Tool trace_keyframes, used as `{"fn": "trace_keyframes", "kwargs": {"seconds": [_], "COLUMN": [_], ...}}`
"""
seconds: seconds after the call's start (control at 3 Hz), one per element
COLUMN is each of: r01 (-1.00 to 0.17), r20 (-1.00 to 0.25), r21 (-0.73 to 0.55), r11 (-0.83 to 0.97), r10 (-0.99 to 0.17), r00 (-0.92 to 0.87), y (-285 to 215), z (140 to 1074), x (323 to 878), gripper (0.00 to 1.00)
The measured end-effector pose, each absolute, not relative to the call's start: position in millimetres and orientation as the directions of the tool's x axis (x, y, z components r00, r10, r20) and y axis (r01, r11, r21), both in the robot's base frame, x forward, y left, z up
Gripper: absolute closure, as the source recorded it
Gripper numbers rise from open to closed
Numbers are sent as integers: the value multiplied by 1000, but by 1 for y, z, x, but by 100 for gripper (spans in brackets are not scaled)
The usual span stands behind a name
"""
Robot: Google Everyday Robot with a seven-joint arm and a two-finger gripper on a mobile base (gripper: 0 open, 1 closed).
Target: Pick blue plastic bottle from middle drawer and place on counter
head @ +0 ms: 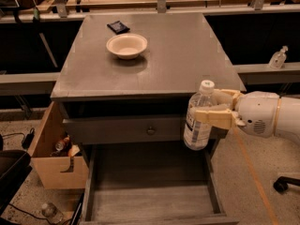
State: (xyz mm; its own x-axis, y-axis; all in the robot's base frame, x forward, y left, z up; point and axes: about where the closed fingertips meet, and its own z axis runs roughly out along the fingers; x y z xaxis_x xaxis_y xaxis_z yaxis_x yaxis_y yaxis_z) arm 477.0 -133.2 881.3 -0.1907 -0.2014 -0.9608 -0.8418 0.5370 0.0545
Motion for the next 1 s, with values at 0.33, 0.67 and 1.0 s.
{"fn": "trace_keyframes", "kwargs": {"seconds": [0.33, 0.67, 1.0], "r01": [-795, -763, -743], "r20": [-967, -971, -978], "r21": [15, -20, -56], "r11": [606, 646, 667], "r10": [-194, -194, -188], "r00": [-166, -138, -95], "y": [-148, -169, -192], "z": [923, 964, 992], "x": [496, 524, 559], "gripper": [100, 100, 100]}}
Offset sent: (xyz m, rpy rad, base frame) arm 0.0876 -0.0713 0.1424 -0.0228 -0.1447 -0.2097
